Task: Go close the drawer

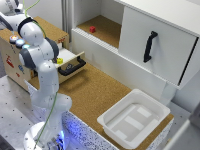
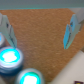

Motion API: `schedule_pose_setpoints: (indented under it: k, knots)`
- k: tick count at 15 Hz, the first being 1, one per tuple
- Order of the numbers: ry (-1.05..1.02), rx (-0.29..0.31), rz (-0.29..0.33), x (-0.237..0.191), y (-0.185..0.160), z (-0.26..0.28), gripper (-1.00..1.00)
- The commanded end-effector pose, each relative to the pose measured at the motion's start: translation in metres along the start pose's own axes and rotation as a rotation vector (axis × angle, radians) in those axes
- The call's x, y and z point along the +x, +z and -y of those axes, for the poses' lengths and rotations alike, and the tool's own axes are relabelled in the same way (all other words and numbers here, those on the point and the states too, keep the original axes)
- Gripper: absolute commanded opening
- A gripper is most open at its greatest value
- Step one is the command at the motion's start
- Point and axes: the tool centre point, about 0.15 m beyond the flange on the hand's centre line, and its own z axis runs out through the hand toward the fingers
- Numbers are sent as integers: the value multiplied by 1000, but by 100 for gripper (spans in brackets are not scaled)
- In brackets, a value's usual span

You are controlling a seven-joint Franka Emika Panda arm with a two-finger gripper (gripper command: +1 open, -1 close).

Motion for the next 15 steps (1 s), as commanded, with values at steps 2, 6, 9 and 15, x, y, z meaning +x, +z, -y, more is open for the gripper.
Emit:
schedule_pose_setpoints:
  k: [2, 6, 9, 15]
  knots:
    - [89, 130, -170, -86, 45, -123, 100]
    - [243, 133, -146, -136, 70, -186, 100]
    - [356, 173, -145, -169, 89, -225, 100]
    - [648, 214, -136, -208, 155, -284, 100]
